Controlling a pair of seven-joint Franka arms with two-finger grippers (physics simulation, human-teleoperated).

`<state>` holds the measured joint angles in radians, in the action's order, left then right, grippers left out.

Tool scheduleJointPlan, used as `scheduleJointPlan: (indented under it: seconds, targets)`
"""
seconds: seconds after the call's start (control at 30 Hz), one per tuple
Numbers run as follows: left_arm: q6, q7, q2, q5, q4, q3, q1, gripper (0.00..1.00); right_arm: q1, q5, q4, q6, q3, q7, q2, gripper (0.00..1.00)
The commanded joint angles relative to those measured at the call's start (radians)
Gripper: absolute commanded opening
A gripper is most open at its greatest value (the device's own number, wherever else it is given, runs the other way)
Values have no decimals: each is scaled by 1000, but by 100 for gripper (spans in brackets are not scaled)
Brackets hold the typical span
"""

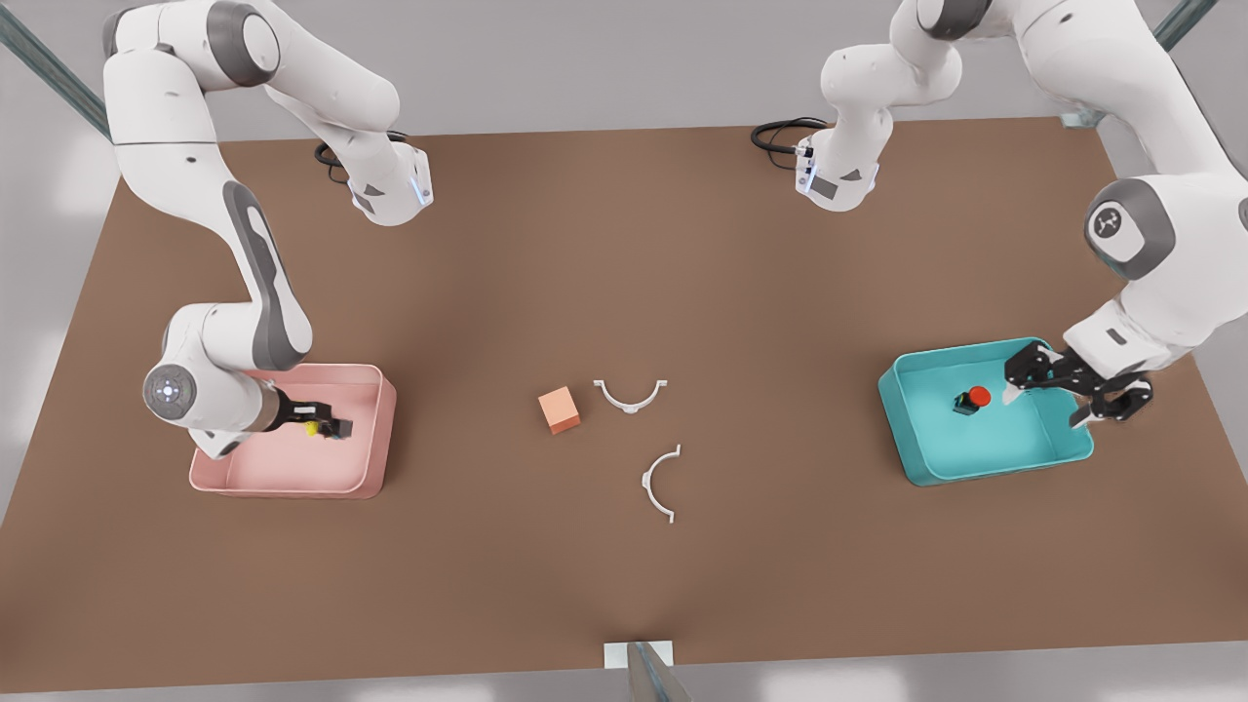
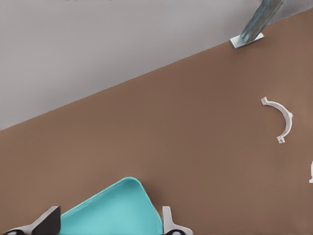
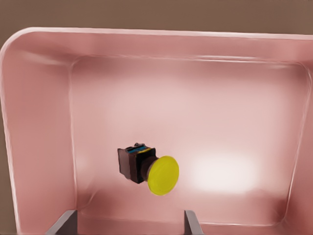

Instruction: Place the red button in the blue storage box with the left arm, and place the yellow button in the pink storage box with the right arm

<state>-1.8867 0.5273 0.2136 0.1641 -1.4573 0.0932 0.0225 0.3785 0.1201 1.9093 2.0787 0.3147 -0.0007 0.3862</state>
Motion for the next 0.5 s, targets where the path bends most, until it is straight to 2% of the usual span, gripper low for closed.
scheduleJointPlan:
  seconds: [0.0,0.07,0.1,0.13,0.2,0.23,0.27,0.37,0.4,0.47]
  targets:
    - [235,-469,-42,-142,21,0,46,100,-1,3,-1,1,3,-171,0,100]
    - [238,-469,-62,-140,15,-10,45,100,-9,3,-81,-8,14,-170,-3,100]
    - [241,-469,-65,-135,14,-10,48,100,-13,3,-239,-121,53,-168,-4,100]
    - [268,-471,-71,-135,15,-10,48,100,-59,4,-420,-282,58,-144,-4,100]
    - [279,-471,-79,-133,15,-12,51,100,-87,13,-524,-351,79,-114,-47,100]
    - [290,-471,-79,-133,17,-12,51,100,-151,13,-544,-410,41,-98,-112,100]
    - [291,-471,-80,-133,20,-12,53,100,-341,-36,-530,-450,-190,-32,-171,100]
    - [305,-471,-92,-133,20,-13,53,100,-532,-100,-487,-492,-431,25,-156,100]
    - [305,-471,-92,-133,21,-13,53,100,-530,-121,-574,-555,-430,28,-63,100]
    - [305,-471,-92,-133,20,-13,53,100,-529,-131,-613,-560,-428,28,-36,100]
